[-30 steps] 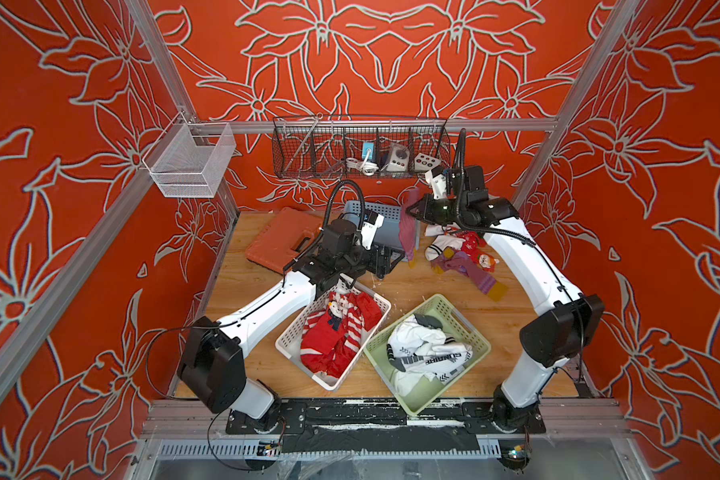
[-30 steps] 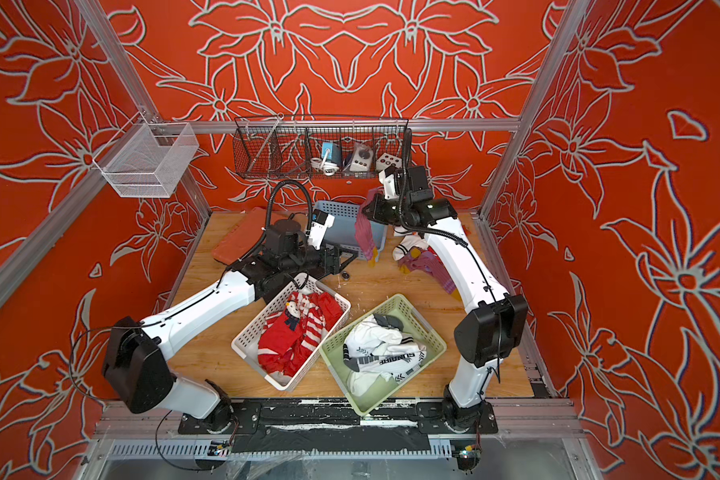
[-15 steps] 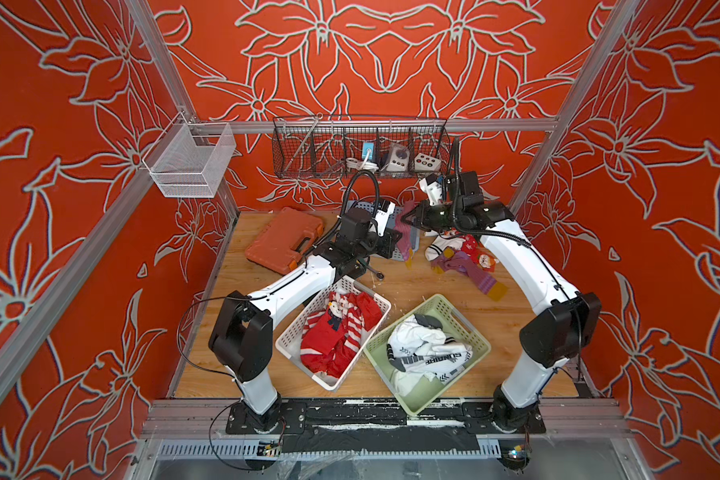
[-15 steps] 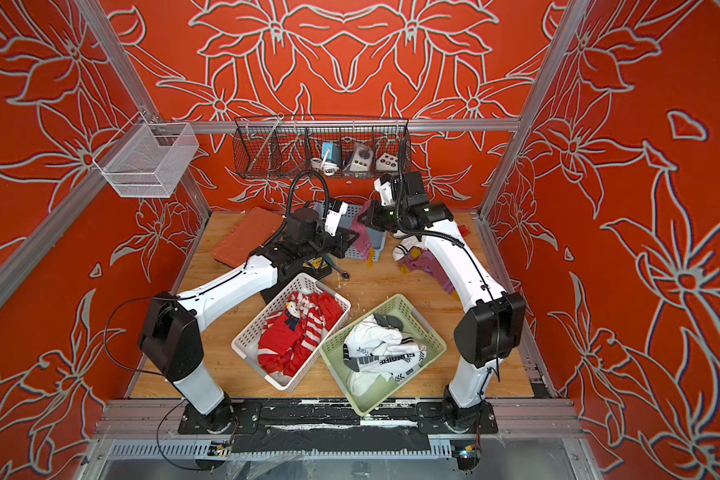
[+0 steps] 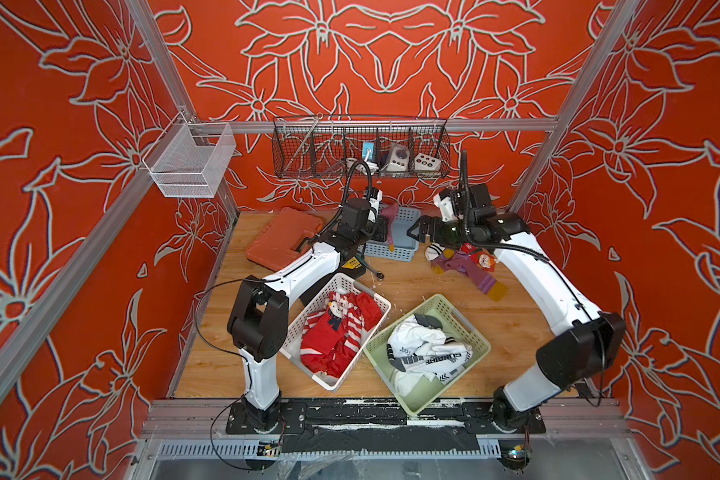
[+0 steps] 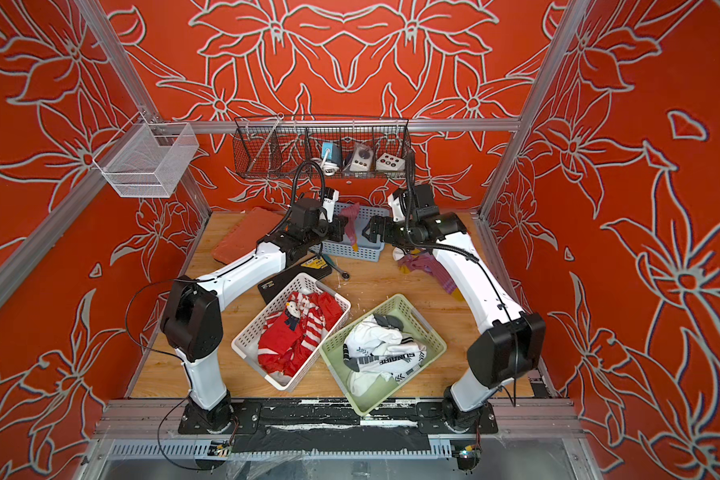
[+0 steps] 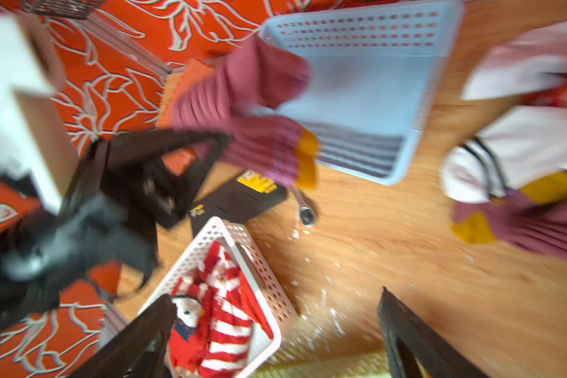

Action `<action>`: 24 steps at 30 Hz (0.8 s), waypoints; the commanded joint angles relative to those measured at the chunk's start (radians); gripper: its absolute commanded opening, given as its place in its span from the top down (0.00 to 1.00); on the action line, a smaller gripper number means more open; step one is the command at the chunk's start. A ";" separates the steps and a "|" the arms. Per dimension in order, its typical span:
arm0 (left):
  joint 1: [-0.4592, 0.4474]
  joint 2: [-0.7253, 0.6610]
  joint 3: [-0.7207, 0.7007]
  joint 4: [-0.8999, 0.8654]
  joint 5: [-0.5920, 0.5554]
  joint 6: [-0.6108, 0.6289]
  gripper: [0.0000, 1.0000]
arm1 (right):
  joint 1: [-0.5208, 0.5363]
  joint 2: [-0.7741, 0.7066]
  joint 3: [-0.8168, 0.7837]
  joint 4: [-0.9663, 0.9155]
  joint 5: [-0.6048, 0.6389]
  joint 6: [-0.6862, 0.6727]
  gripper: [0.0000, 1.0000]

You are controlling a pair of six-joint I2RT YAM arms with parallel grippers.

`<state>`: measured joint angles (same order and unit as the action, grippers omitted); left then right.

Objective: Sort the socks into the basket by color
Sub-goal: Place the sock in the bin.

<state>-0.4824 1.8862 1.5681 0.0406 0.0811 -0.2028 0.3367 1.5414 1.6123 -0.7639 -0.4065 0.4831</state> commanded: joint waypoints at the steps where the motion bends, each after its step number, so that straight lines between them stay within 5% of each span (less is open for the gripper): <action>1: 0.014 0.048 0.043 0.062 -0.049 -0.005 1.00 | -0.031 -0.101 -0.080 -0.016 0.074 -0.035 0.02; 13: 0.044 0.303 0.297 0.020 -0.107 0.037 0.96 | -0.114 -0.184 -0.255 0.010 0.069 -0.067 0.02; 21: 0.050 0.362 0.338 -0.048 -0.073 0.005 0.41 | -0.155 -0.155 -0.270 0.008 0.083 -0.067 0.02; 24: 0.053 0.363 0.338 -0.069 -0.058 -0.003 0.33 | -0.166 -0.143 -0.267 0.007 0.088 -0.066 0.02</action>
<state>-0.4366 2.2387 1.8851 0.0074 0.0025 -0.1993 0.1818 1.3808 1.3510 -0.7551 -0.3405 0.4294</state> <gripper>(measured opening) 0.665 0.982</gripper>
